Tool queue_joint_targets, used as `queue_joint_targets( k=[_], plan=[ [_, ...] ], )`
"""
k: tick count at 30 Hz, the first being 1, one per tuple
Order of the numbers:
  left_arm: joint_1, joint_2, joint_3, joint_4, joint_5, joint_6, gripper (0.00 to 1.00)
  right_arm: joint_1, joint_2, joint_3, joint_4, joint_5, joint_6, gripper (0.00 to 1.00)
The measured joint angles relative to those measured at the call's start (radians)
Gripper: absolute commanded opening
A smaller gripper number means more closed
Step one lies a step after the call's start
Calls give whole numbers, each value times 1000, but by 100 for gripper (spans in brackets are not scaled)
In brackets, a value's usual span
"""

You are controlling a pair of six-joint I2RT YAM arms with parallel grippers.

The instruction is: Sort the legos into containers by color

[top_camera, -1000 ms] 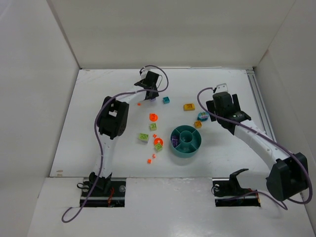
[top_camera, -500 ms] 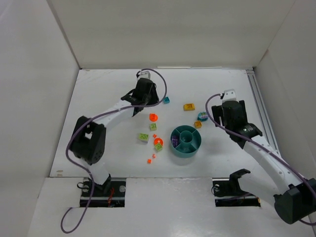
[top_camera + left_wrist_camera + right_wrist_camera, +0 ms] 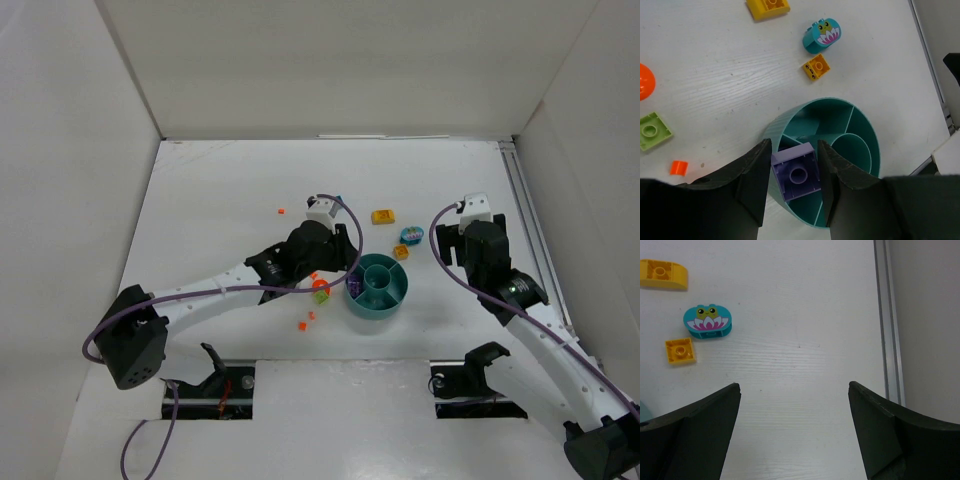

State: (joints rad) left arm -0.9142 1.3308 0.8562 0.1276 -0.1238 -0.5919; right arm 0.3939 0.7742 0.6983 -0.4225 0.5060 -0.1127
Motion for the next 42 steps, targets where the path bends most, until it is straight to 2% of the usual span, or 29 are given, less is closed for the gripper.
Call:
queue_joint_targets(
  k=[8,18,22,29,33,34,35,42],
  plan=[
    [-39,0,-16,33,-8,-45,24,0,-7,-15,-5,-3,-3,93],
    [-79,32,-16,26,-18,-73,24,0,-7,-28,-7,-5,-3,93],
    [-79,32,-18,24,-26,-82,34,0,-7,-28,-7,-6,-3,94],
    [-84,31,-39,23,-26,-94,35,0,-7,-28,-7,-6,-3,94],
    [-86,31,-41,24,-26,-98,46,0,-7,-28,-7,-6,-3,94],
    [-86,31,-41,25,-26,-100,55,0,-7,-28,-7,-6,-3,94],
    [-86,31,-41,26,-25,-100,59,0,-7,-28,-7,-6,-3,94],
    [-86,0,-56,24,-19,-106,78,0,-7,-28,-7,-6,-3,94]
  ],
)
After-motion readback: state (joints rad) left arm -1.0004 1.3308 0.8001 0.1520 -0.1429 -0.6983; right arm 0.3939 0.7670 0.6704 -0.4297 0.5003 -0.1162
